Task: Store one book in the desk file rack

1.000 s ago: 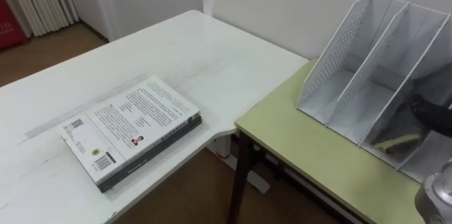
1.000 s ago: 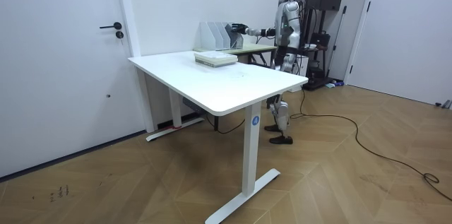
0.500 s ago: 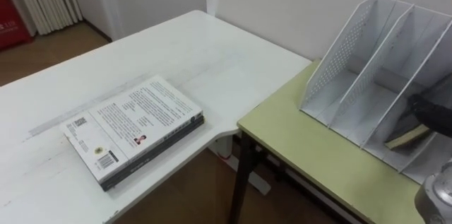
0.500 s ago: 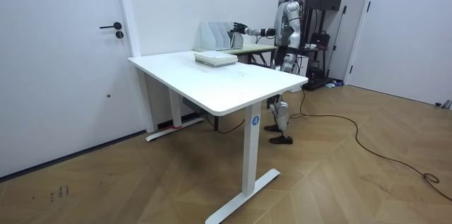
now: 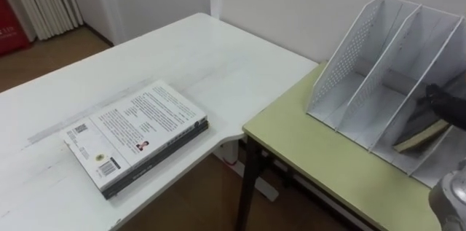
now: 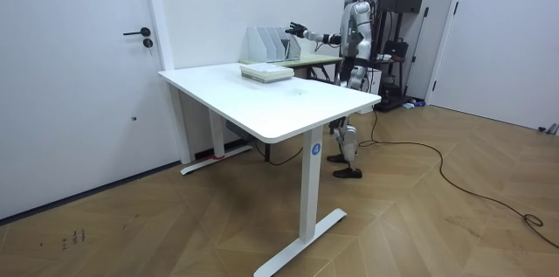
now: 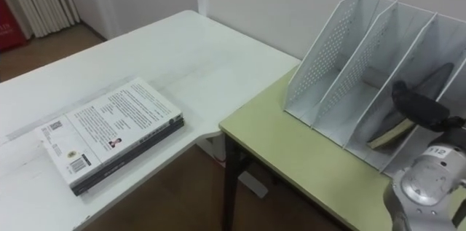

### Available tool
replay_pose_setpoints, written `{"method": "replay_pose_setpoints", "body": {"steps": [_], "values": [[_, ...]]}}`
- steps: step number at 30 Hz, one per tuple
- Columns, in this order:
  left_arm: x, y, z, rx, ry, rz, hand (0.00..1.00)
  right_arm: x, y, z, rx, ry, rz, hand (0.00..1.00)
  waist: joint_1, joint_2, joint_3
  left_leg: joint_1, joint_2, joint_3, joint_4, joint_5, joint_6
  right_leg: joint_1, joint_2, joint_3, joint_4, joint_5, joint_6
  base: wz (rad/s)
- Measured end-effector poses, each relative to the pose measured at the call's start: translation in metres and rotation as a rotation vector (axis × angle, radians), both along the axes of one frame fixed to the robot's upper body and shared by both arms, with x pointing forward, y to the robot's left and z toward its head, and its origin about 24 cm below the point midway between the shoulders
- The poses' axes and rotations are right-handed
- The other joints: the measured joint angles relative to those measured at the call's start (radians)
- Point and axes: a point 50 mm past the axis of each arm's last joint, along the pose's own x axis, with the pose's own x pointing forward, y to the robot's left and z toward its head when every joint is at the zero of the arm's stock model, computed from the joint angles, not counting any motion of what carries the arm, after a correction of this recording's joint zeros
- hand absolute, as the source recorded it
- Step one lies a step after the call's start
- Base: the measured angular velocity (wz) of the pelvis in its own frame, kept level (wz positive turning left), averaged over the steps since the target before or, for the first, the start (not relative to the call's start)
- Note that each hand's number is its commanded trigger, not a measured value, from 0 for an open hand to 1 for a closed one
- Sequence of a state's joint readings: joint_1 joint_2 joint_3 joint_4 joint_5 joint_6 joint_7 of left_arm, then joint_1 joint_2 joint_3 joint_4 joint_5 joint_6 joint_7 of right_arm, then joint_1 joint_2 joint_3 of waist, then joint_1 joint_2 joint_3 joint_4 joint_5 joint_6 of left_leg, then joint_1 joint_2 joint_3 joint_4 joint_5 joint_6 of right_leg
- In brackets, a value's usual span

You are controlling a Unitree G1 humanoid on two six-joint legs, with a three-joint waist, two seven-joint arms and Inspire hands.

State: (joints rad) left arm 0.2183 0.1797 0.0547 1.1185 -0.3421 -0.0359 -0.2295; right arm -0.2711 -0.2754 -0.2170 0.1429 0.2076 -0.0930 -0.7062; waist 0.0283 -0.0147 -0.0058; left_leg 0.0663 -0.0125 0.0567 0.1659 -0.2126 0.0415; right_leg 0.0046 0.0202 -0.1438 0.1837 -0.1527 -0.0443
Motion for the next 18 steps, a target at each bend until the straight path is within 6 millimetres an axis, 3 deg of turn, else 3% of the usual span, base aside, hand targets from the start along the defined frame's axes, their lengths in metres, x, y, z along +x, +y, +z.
{"method": "replay_pose_setpoints", "body": {"steps": [7, 13, 18], "values": [[-0.003, -0.001, 0.000, 0.004, -0.019, -0.002, 0.00, -0.005, 0.023, 0.045, -0.051, -0.204, 0.317, 0.00, -0.020, 0.002, 0.0030, 0.001, 0.005, 0.004, 0.001, 0.000, 0.000, -0.001, -0.001, 0.007, 0.003, 0.000, 0.000, -0.01], [-0.008, 0.004, 0.002, 0.020, -0.024, 0.016, 0.00, -0.009, 0.040, 0.052, -0.001, -0.276, 0.731, 0.00, -0.029, -0.013, 0.0136, 0.014, 0.013, 0.024, -0.002, -0.001, -0.002, 0.014, -0.003, 0.006, -0.002, 0.000, -0.001, -0.01], [-0.010, 0.008, 0.003, 0.027, -0.020, 0.027, 0.00, -0.015, 0.054, 0.057, -0.036, -0.289, 1.053, 0.00, -0.033, -0.024, 0.0088, 0.013, 0.015, 0.024, -0.003, -0.002, -0.004, 0.014, 0.000, 0.007, -0.007, 0.001, -0.004, 0.00]]}}
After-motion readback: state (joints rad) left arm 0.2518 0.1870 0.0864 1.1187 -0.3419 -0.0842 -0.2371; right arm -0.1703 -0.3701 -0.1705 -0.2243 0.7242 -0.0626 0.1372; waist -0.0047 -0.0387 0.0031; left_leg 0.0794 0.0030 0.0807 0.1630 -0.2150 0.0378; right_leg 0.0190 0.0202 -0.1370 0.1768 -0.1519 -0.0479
